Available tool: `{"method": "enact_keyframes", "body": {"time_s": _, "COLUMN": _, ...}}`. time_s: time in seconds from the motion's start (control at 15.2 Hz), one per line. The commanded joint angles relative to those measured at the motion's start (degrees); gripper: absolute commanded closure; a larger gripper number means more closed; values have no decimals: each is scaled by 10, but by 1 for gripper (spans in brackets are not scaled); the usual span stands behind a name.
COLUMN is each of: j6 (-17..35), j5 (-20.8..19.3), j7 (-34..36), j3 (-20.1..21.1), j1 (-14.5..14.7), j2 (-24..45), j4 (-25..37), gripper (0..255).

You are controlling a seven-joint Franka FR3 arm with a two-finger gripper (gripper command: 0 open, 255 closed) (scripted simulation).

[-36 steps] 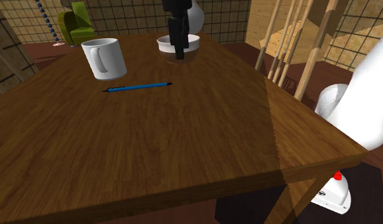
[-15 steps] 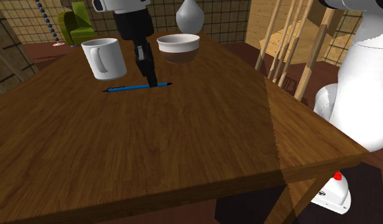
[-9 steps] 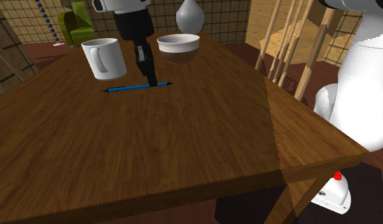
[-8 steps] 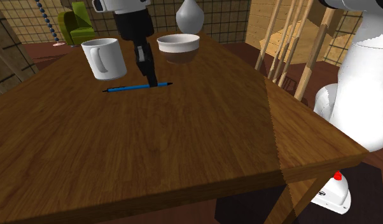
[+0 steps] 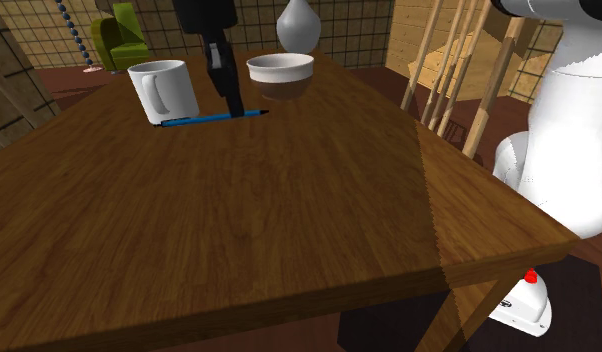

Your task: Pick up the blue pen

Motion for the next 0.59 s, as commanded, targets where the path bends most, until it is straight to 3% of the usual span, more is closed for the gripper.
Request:
{"method": "enact_keyframes", "body": {"time_s": 0.0, "j6": -20, "j5": -3, "j7": 1, "j3": 1, "j1": 2, "j2": 9, "j4": 28, "gripper": 255}}
{"method": "enact_keyframes", "body": {"time_s": 0.4, "j6": -80, "j5": -13, "j7": 4, "j3": 4, "j1": 10, "j2": 38, "j4": 115, "gripper": 255}}
{"method": "enact_keyframes", "body": {"time_s": 0.53, "j6": -81, "j5": -14, "j7": 4, "j3": 4, "j1": 10, "j2": 39, "j4": 118, "gripper": 255}}
